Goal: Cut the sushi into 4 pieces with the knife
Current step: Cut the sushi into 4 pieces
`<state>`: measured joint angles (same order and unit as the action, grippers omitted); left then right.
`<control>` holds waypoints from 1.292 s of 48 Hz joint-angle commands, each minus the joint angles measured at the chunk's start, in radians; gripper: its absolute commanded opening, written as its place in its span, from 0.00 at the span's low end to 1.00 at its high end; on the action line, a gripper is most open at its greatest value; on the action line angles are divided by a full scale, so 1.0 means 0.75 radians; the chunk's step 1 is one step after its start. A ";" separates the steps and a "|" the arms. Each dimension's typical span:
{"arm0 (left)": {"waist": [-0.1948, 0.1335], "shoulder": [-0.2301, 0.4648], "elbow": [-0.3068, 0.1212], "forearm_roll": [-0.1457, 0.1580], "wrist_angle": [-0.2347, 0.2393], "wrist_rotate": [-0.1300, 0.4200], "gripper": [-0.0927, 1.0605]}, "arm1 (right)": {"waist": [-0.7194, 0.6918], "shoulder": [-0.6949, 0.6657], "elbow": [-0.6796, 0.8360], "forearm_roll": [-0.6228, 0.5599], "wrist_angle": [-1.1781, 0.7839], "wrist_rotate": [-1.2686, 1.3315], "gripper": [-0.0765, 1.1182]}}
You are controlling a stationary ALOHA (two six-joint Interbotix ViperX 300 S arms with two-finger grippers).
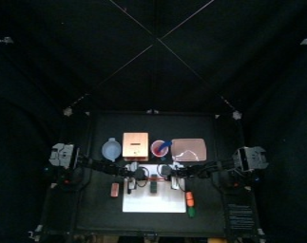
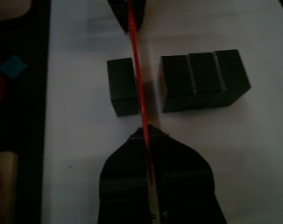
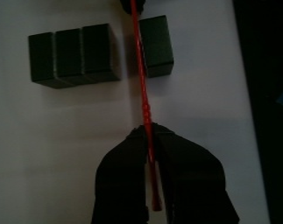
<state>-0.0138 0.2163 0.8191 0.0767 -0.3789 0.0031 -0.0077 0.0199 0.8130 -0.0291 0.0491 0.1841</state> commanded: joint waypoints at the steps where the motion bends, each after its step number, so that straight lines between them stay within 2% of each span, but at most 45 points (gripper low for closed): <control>1: 0.037 -0.002 -0.039 0.029 -0.004 0.008 0.28 | -0.061 -0.027 -0.025 -0.008 -0.012 0.002 0.17; 12: 0.041 -0.039 -0.033 0.065 -0.029 0.008 0.28 | -0.053 -0.074 -0.018 -0.012 -0.020 0.000 0.17; 25: 0.025 -0.135 -0.004 0.102 -0.147 0.008 0.27 | -0.039 -0.184 -0.010 -0.031 -0.041 0.000 0.17; 31: 0.010 -0.182 0.006 0.110 -0.164 0.006 0.27 | -0.025 -0.217 -0.008 -0.051 -0.065 -0.004 0.17; 46: -0.074 -0.254 0.020 0.112 -0.166 0.008 0.27 | 0.041 -0.247 0.031 -0.065 -0.231 0.000 0.17; 57: -0.147 -0.250 0.035 0.106 -0.172 0.004 0.27 | 0.112 -0.247 0.027 -0.057 -0.254 0.002 0.17; 62: -0.160 -0.237 0.035 0.100 -0.174 0.004 0.27 | 0.133 -0.245 0.031 -0.039 -0.256 0.002 0.17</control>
<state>-0.1197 0.0583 0.8728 0.1534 -0.4694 0.0031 0.0936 -0.1304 0.8652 -0.0660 -0.0997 0.1856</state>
